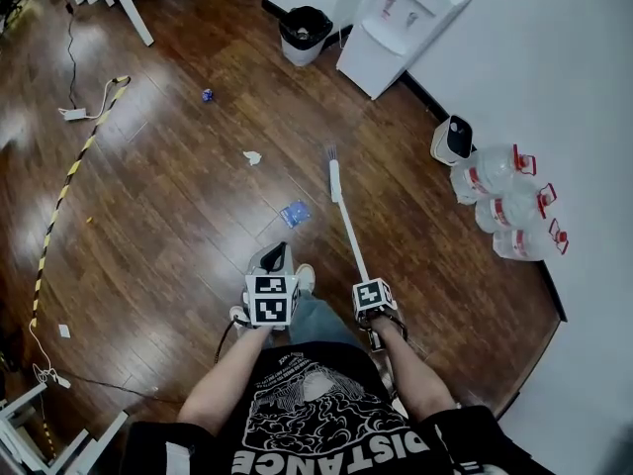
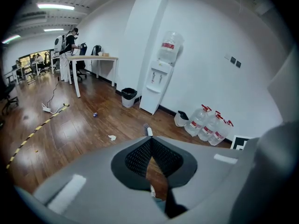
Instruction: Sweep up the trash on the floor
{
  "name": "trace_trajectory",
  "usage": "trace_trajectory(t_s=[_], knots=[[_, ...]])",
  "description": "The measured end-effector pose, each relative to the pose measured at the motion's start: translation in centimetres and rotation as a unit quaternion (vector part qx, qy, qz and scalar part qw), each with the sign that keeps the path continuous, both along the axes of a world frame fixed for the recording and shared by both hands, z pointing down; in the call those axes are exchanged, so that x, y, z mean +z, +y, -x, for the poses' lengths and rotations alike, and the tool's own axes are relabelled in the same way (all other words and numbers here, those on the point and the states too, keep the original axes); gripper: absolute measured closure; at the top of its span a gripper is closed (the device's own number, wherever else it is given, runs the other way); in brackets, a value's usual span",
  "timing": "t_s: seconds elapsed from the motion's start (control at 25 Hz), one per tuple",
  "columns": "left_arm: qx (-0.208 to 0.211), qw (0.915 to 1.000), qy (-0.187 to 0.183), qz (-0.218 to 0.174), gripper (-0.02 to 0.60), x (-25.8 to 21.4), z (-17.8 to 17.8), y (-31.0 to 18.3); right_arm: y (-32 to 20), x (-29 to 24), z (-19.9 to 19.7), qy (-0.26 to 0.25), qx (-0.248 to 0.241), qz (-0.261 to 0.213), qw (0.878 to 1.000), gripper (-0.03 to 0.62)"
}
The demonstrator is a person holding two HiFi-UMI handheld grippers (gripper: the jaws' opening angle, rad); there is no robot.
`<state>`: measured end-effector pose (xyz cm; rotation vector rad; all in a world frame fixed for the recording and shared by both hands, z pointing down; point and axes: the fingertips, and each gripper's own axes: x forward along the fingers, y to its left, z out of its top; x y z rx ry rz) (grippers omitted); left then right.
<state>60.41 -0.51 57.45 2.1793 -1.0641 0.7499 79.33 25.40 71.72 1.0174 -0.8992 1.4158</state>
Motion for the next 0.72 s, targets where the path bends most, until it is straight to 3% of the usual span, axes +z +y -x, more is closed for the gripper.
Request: trace_trajectory(t_s=[0.4,0.72], knots=[[-0.020,0.9997,-0.014,-0.001,0.575,0.3,-3.0,-1.4,-0.1,0.5,-6.2,0.019,-0.061,0.089,0.994,0.591],[-0.032,0.9994,-0.011,0.010,0.575,0.5,1.8,-0.7,-1.2,1.3,-2.0,0.027,-0.063,0.139,0.988,0.591]])
